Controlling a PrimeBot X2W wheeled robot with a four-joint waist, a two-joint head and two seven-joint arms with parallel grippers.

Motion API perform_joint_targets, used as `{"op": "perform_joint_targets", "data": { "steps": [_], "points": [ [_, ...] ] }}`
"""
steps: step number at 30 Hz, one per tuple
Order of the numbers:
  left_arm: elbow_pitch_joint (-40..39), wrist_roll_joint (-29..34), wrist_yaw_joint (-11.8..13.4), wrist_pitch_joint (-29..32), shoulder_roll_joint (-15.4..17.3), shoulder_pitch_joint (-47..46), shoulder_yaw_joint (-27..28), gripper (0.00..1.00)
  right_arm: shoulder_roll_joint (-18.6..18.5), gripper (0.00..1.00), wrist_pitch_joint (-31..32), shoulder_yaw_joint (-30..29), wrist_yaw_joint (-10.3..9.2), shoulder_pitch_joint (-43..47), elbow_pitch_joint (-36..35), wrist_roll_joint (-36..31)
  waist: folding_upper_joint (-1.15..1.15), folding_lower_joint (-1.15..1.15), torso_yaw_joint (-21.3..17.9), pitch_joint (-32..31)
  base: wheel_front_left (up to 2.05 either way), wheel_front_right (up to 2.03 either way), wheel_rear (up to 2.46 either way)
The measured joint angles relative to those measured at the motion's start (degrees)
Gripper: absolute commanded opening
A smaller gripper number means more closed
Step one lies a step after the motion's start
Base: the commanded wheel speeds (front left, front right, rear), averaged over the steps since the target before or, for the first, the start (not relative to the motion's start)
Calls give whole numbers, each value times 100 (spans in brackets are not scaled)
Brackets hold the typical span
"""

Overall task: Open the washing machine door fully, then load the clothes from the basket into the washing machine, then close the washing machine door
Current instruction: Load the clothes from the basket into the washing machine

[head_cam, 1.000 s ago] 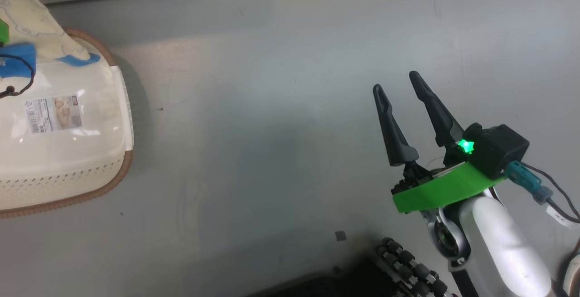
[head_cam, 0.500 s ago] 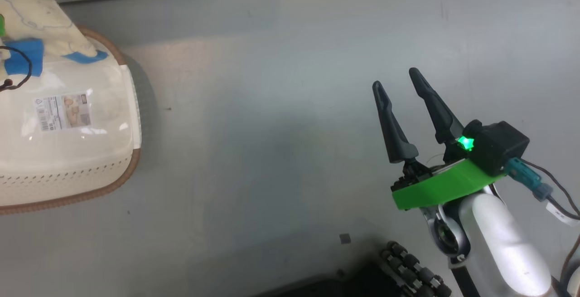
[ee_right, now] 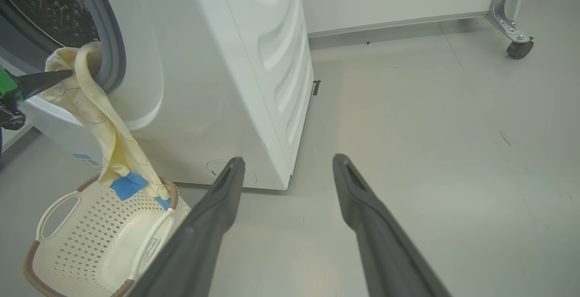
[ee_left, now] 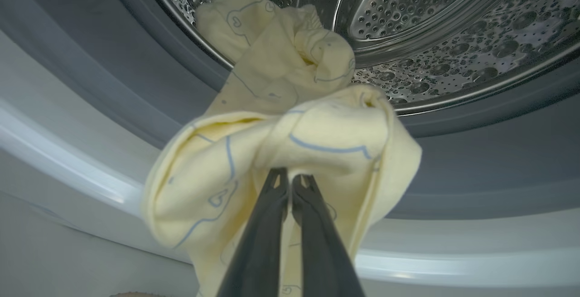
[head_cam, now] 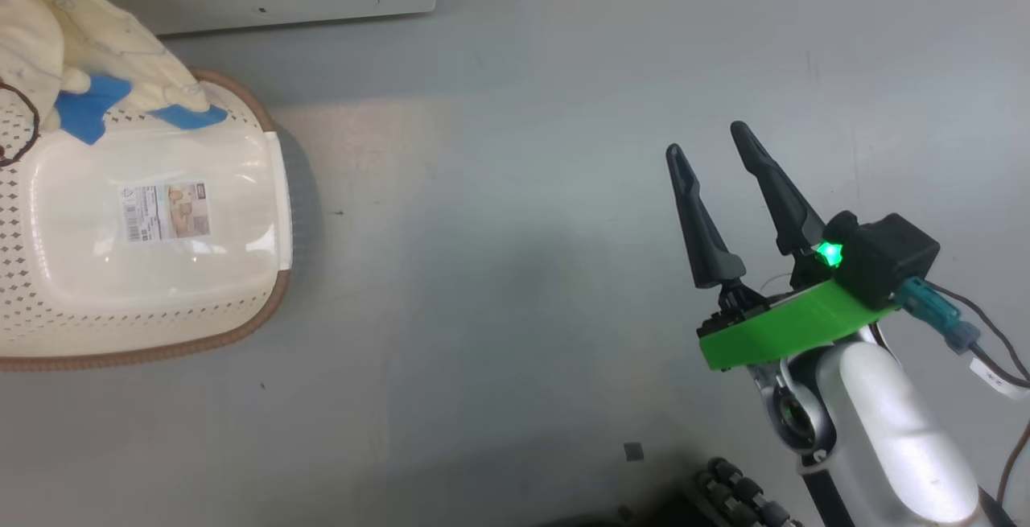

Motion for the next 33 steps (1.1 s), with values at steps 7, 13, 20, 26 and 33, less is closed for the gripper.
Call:
{"op": "perform_joint_targets", "data": {
  "steps": [7,13,20,26,33],
  "points": [
    [-212,130,0,-16,225,-91,73,0,0,100,0,81,0,-1,0,2,0,0,6,64,0,0,0],
    [-285,279,0,-16,408,-246,7,0,0,100,0,124,0,-1,-10,51,0,0,-78,207,0,0,0],
    [-423,492,0,93,728,-771,-322,0,0,100,0,175,0,-2,-87,148,0,1,-193,452,0,0,0],
    [-682,651,0,512,1081,-1642,-616,0,0,100,0,255,0,-20,-178,165,0,1,-259,771,0,0,0],
    [-922,816,0,972,1445,-2969,-909,0,0,100,0,388,0,-208,-290,341,0,1,-359,1228,0,0,0]
  ]
}}
